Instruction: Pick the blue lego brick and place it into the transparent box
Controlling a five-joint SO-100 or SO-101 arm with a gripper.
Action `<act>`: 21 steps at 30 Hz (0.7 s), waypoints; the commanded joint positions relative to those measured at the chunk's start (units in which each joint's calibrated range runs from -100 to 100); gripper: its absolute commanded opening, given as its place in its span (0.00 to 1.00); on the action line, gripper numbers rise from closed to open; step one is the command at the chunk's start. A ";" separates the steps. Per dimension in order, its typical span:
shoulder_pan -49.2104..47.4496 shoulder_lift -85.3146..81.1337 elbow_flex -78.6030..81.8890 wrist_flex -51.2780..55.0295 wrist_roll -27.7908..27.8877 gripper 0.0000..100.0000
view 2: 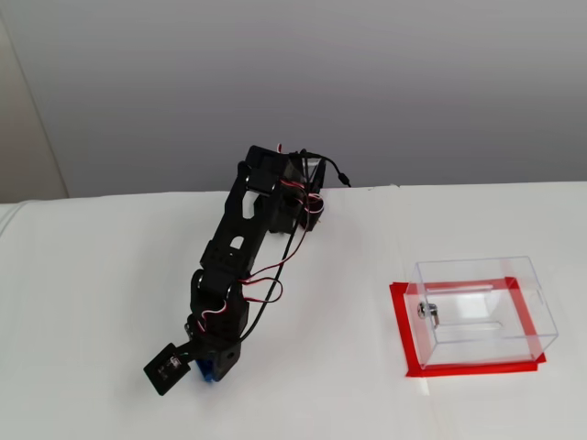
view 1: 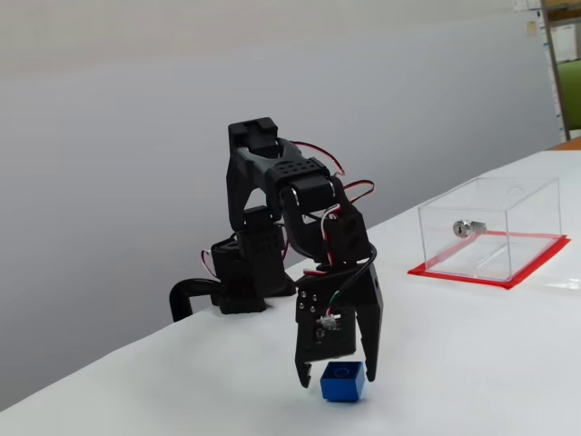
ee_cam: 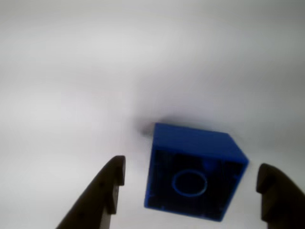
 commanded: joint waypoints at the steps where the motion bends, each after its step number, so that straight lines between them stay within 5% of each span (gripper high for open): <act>1: 0.47 -0.92 -2.91 -0.88 -1.07 0.31; 9: 0.02 -0.92 -2.82 -0.88 -1.07 0.30; 14: -0.05 -0.92 -2.73 -0.80 -1.07 0.18; 21: -0.05 -0.84 -2.64 -0.54 -1.07 0.15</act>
